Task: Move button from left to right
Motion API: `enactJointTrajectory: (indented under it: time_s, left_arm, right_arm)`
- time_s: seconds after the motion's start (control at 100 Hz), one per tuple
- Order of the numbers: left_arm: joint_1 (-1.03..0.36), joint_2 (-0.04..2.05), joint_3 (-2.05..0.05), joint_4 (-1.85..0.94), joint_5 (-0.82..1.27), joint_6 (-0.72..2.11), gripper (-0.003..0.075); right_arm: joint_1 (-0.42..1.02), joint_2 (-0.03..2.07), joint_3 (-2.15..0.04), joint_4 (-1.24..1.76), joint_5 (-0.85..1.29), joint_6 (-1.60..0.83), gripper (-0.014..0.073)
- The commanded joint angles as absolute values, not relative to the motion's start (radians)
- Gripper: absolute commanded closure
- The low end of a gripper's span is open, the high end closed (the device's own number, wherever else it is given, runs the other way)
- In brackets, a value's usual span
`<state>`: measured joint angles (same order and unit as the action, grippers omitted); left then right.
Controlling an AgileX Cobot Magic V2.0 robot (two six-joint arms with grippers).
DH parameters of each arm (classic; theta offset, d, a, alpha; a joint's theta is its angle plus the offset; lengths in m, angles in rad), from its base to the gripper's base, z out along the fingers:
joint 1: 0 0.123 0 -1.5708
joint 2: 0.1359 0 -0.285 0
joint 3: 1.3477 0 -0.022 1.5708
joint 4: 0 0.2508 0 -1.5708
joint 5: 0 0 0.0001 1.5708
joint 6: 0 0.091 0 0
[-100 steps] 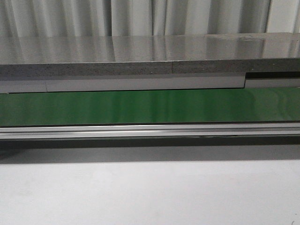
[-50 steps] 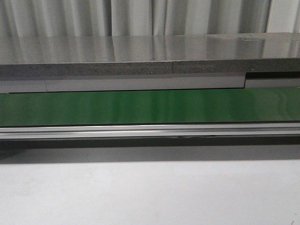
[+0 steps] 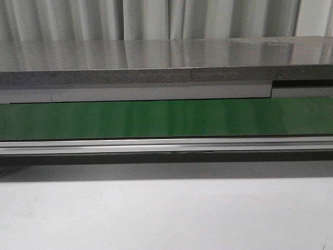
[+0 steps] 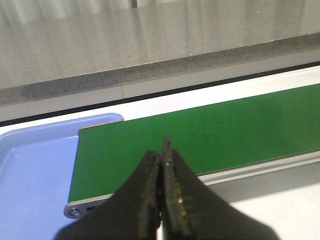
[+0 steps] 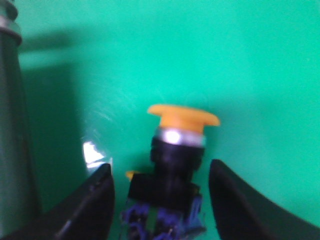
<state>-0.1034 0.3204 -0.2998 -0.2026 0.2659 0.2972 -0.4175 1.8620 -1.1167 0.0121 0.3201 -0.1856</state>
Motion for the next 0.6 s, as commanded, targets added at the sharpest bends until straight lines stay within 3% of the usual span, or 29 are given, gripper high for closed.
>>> enactJointTrajectory:
  time_s: [0.0, 0.36, 0.59]
  left_arm:
    - [-0.113, 0.326, -0.329, -0.216, 0.194, 0.295, 0.0739]
    - [-0.113, 0.326, -0.329, -0.216, 0.194, 0.295, 0.0739]
    - [-0.113, 0.326, -0.329, -0.216, 0.194, 0.295, 0.0739]
  right_arm:
    - [-0.418, 1.816, -1.147, 0.018, 0.275, -0.196, 0.0097]
    - [-0.417, 1.715, -1.151, 0.043, 0.273, -0.193, 0.0072]
    - [-0.339, 1.568, -1.147, 0.108, 0.255, -0.193, 0.0072]
